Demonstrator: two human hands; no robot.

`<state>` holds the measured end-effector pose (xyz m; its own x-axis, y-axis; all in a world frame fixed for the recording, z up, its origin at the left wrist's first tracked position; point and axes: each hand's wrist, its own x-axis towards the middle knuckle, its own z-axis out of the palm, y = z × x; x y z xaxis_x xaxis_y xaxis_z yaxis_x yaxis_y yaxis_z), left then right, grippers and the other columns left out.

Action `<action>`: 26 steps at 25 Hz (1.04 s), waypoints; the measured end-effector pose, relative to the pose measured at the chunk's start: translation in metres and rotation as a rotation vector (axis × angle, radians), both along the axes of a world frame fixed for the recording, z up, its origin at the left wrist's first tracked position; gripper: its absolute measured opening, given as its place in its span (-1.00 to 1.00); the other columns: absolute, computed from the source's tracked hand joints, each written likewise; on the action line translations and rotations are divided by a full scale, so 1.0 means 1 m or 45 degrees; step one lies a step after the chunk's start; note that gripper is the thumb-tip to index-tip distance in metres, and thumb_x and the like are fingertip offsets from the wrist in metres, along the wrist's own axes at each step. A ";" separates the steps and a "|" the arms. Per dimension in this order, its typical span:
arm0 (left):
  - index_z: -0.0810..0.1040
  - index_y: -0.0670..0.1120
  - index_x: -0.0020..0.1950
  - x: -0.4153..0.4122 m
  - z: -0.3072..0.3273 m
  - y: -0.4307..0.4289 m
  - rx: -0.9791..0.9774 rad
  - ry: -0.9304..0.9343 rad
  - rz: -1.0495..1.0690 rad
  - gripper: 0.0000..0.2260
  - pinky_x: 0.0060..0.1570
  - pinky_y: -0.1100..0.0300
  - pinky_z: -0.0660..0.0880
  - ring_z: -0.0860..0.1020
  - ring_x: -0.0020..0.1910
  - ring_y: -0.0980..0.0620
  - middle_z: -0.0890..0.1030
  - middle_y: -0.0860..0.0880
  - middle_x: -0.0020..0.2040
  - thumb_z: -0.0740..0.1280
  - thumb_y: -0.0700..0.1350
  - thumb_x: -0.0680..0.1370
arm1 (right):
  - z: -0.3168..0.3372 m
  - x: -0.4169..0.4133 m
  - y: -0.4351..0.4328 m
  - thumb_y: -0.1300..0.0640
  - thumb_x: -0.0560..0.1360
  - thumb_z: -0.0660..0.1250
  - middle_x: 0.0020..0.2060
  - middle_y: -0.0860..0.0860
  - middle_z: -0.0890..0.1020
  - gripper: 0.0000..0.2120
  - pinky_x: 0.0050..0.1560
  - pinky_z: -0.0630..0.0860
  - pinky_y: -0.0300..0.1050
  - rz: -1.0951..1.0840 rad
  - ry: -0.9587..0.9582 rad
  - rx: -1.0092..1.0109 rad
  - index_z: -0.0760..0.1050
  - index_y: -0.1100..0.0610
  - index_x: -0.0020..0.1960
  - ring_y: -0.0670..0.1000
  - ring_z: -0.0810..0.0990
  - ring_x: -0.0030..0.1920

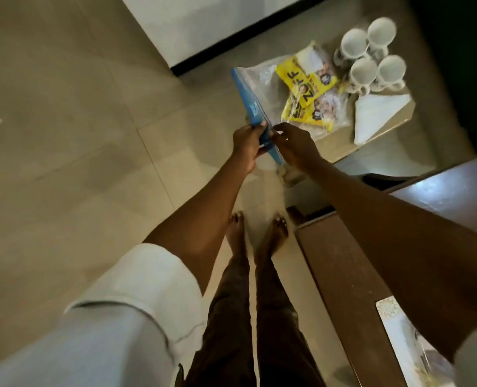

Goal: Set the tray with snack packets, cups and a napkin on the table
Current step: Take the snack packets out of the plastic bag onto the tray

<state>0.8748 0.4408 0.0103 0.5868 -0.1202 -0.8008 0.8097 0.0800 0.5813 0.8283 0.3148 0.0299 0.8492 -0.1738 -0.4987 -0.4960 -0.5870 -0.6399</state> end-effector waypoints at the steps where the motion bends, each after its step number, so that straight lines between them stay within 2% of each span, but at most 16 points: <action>1: 0.59 -0.20 0.16 0.005 0.015 0.001 -0.037 -0.042 -0.055 -0.82 -0.20 0.11 0.65 0.63 -0.15 -0.04 0.63 -0.12 -0.12 0.36 -0.14 0.62 | 0.014 0.006 0.001 -0.06 0.67 0.24 0.13 0.18 0.68 -0.65 0.06 0.45 -0.04 -0.045 -0.026 0.019 0.59 0.16 0.25 0.18 0.62 0.16; 3: 0.58 -0.15 0.13 0.020 0.054 0.001 -0.060 -0.131 -0.132 -0.87 -0.16 0.12 0.64 0.64 -0.18 0.00 0.64 -0.07 -0.14 0.39 -0.16 0.60 | 0.046 0.019 0.001 -0.08 0.65 0.27 -0.01 0.12 0.68 -0.68 -0.05 0.41 -0.05 -0.157 -0.111 0.041 0.61 0.18 0.10 0.17 0.62 0.08; 5: 0.54 -0.13 0.16 0.039 0.105 -0.006 -0.068 -0.240 -0.190 -0.83 -0.24 0.15 0.62 0.66 -0.24 0.05 0.66 -0.05 -0.13 0.39 -0.22 0.58 | 0.085 0.029 -0.001 -0.13 0.62 0.29 -0.07 0.06 0.67 -0.65 -0.08 0.46 -0.04 -0.307 -0.220 0.087 0.59 0.17 0.07 0.15 0.64 0.01; 8: 0.52 -0.15 0.28 0.063 0.184 -0.024 -0.030 -0.345 -0.352 -0.70 -0.31 0.17 0.62 0.65 -0.21 0.03 0.67 -0.08 -0.06 0.38 -0.27 0.55 | 0.155 0.036 -0.009 -0.25 0.53 0.29 -0.09 0.06 0.71 -0.58 -0.03 0.62 0.16 -0.456 -0.385 0.226 0.60 0.11 0.05 0.14 0.69 -0.05; 10: 0.55 -0.18 0.23 0.071 0.248 -0.033 0.002 -0.396 -0.461 -0.74 -0.27 0.12 0.63 0.63 -0.20 0.00 0.64 -0.10 -0.09 0.35 -0.28 0.54 | 0.214 0.041 -0.014 -0.13 0.55 0.34 -0.10 0.06 0.72 -0.67 -0.05 0.61 0.11 -0.507 -0.456 0.234 0.62 0.14 0.03 0.08 0.70 -0.08; 12: 0.56 -0.13 0.09 0.068 0.308 -0.041 0.030 -0.458 -0.498 -0.86 -0.25 0.09 0.63 0.61 -0.21 -0.05 0.61 -0.12 -0.13 0.33 -0.26 0.55 | 0.274 0.042 -0.015 0.00 0.59 0.38 -0.15 0.03 0.71 -0.80 -0.17 0.56 -0.07 -0.574 -0.481 0.241 0.62 0.15 0.01 -0.03 0.66 -0.17; 14: 0.56 -0.11 -0.02 0.064 0.367 -0.045 0.059 -0.537 -0.493 -0.93 -0.20 0.01 0.65 0.61 -0.18 -0.12 0.60 -0.15 -0.14 0.32 -0.25 0.54 | 0.332 0.039 -0.014 0.03 0.57 0.40 -0.20 -0.01 0.70 -0.85 -0.22 0.57 -0.12 -0.649 -0.501 0.239 0.61 0.10 -0.06 -0.01 0.68 -0.18; 17: 0.59 -0.14 0.01 0.065 0.441 -0.054 0.096 -0.680 -0.527 -0.92 0.01 -0.14 0.66 0.65 -0.01 -0.23 0.63 -0.22 -0.03 0.32 -0.19 0.55 | 0.415 0.042 -0.020 0.10 0.55 0.41 -0.22 0.04 0.70 -0.88 -0.02 0.69 0.17 -0.708 -0.577 0.254 0.59 0.04 -0.17 0.13 0.73 -0.11; 19: 0.58 -0.15 0.03 0.068 0.482 -0.067 0.112 -0.779 -0.572 -0.90 0.06 -0.15 0.65 0.65 0.04 -0.24 0.64 -0.22 0.00 0.33 -0.17 0.55 | 0.460 0.042 -0.029 0.15 0.57 0.39 -0.19 0.06 0.70 -0.89 -0.06 0.71 0.12 -0.743 -0.636 0.251 0.59 0.07 -0.14 0.11 0.73 -0.13; 21: 0.57 -0.13 -0.04 0.065 0.526 -0.089 0.067 -0.865 -0.642 -0.94 -0.02 -0.10 0.66 0.65 -0.06 -0.21 0.62 -0.19 -0.09 0.33 -0.16 0.54 | 0.500 0.033 -0.044 0.15 0.60 0.38 -0.13 0.09 0.69 -0.92 -0.16 0.70 -0.02 -0.818 -0.719 0.232 0.59 0.16 0.01 0.06 0.72 -0.14; 24: 0.57 -0.09 -0.14 0.050 0.579 -0.132 -0.020 -0.961 -0.738 -0.92 -0.12 -0.10 0.65 0.64 -0.18 -0.17 0.63 -0.16 -0.18 0.33 -0.12 0.52 | 0.548 0.011 -0.080 0.16 0.58 0.40 -0.06 0.18 0.69 -0.84 -0.10 0.72 0.17 -0.978 -0.861 0.269 0.54 0.24 0.09 0.16 0.74 -0.09; 26: 0.58 -0.08 -0.19 0.031 0.604 -0.168 -0.090 -1.025 -0.794 -0.85 -0.09 -0.12 0.65 0.65 -0.20 -0.17 0.66 -0.17 -0.19 0.30 -0.07 0.53 | 0.572 -0.014 -0.108 0.17 0.58 0.41 -0.05 0.19 0.67 -0.82 -0.16 0.72 0.09 -1.088 -0.952 0.288 0.50 0.25 0.09 0.16 0.73 -0.10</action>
